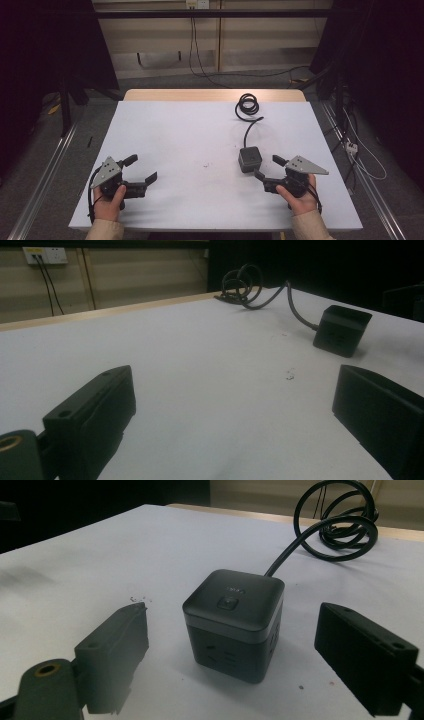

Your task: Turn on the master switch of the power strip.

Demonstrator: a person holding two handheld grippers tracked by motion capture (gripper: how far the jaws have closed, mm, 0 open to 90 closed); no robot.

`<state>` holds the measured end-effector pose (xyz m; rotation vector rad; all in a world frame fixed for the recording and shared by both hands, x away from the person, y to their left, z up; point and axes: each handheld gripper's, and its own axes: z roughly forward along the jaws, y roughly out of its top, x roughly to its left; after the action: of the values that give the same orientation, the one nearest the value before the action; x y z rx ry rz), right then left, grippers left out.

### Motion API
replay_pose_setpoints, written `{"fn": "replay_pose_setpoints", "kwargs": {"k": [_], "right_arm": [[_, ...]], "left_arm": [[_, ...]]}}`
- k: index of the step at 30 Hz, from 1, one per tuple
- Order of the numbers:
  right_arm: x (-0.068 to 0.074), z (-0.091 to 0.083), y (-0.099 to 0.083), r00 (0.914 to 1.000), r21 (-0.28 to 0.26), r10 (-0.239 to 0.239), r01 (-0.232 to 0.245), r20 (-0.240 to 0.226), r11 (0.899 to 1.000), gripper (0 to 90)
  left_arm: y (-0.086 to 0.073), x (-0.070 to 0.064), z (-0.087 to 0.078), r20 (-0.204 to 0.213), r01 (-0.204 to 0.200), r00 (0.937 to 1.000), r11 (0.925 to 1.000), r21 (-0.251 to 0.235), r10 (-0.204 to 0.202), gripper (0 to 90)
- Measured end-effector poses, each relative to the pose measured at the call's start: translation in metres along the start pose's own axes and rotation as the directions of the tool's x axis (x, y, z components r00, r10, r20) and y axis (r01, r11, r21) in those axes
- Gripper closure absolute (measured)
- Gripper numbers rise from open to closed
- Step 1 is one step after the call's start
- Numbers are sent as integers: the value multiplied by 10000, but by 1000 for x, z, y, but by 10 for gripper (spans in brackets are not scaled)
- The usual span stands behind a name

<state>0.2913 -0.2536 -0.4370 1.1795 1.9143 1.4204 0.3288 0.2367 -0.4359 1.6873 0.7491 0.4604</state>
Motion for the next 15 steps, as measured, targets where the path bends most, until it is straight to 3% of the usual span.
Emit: {"fn": "replay_pose_setpoints", "kwargs": {"k": [15], "right_arm": [[-4, -7, -5, 10000, -8, -47, 47, -76, 10000, 132]], "left_arm": [[0, 1, -1, -8, -16, 10000, 10000, 1, 16, 34]]}}
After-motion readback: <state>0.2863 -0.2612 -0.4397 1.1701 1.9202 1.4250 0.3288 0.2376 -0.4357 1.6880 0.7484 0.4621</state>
